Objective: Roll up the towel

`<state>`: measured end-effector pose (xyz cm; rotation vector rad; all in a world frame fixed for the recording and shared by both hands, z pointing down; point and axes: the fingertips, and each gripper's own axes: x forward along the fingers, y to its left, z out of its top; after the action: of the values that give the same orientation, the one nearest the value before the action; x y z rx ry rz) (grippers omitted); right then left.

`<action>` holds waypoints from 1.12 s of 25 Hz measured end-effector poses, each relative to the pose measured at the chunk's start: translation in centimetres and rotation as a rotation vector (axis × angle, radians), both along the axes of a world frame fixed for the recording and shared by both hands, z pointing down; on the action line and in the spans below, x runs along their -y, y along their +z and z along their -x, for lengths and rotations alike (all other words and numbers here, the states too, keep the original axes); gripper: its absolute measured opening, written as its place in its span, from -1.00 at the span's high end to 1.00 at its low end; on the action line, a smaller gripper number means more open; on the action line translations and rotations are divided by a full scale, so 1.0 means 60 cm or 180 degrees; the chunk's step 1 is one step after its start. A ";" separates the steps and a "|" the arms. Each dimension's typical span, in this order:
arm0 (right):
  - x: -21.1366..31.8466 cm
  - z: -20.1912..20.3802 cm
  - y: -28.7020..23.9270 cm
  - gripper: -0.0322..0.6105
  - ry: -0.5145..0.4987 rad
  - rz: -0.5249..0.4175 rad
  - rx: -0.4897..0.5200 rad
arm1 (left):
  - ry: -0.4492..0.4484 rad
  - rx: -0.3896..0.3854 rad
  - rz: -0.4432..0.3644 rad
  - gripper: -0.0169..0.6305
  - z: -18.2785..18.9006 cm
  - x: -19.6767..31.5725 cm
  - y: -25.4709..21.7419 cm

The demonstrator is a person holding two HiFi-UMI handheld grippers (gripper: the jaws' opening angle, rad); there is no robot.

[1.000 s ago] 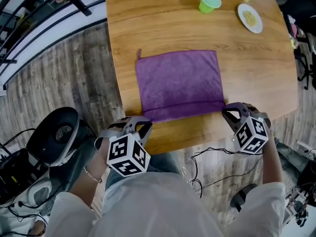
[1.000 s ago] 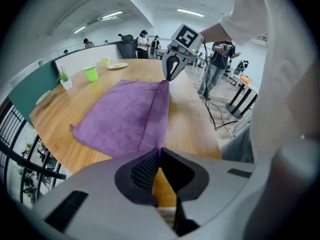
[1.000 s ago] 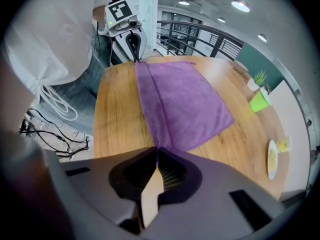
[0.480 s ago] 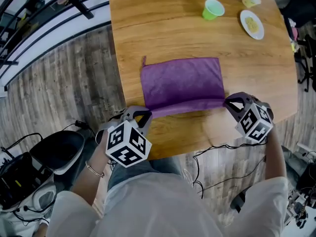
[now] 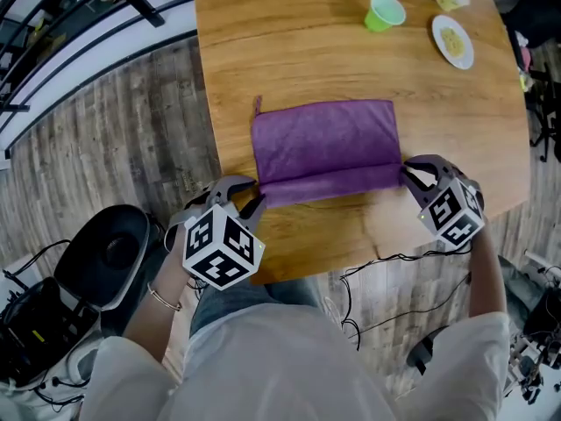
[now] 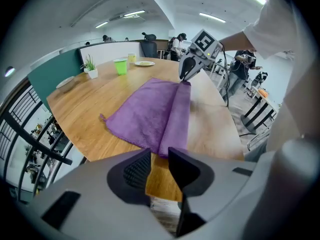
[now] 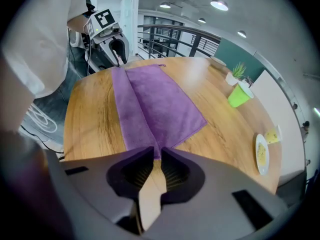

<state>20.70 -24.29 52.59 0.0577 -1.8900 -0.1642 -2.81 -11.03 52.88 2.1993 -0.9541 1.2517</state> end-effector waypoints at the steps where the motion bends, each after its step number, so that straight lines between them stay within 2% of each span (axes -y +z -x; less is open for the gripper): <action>1: 0.003 0.002 -0.008 0.73 0.0022 -0.0021 0.0009 | -0.0002 0.0008 -0.0028 0.60 0.007 0.002 -0.007; 5: -0.014 0.008 -0.029 0.63 -0.0043 -0.0013 -0.0032 | 0.0186 0.0058 -0.0125 0.60 0.009 0.000 -0.028; 9: -0.051 0.012 -0.011 0.61 -0.0361 0.0026 -0.0145 | 0.0505 0.0160 -0.0167 0.61 -0.015 -0.010 -0.022; 12: -0.060 0.016 0.008 0.61 -0.0503 0.0016 -0.0216 | 0.0612 0.0200 -0.0180 0.61 -0.026 -0.014 -0.010; 18: -0.046 0.027 0.039 0.69 -0.0642 -0.0064 -0.0353 | 0.0679 0.0253 -0.0154 0.64 -0.013 -0.012 0.022; 20: -0.039 0.025 0.050 0.78 -0.0690 -0.0093 -0.0388 | 0.0691 0.0274 -0.0131 0.64 -0.011 -0.008 0.032; 28: -0.045 0.016 0.050 0.86 -0.0618 -0.0008 -0.0357 | 0.0648 0.0282 -0.0154 0.79 -0.020 -0.010 0.040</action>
<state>19.74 -21.61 55.61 -0.1315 -1.7817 -0.2964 -1.61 -10.40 55.25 2.3435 -0.8171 1.4419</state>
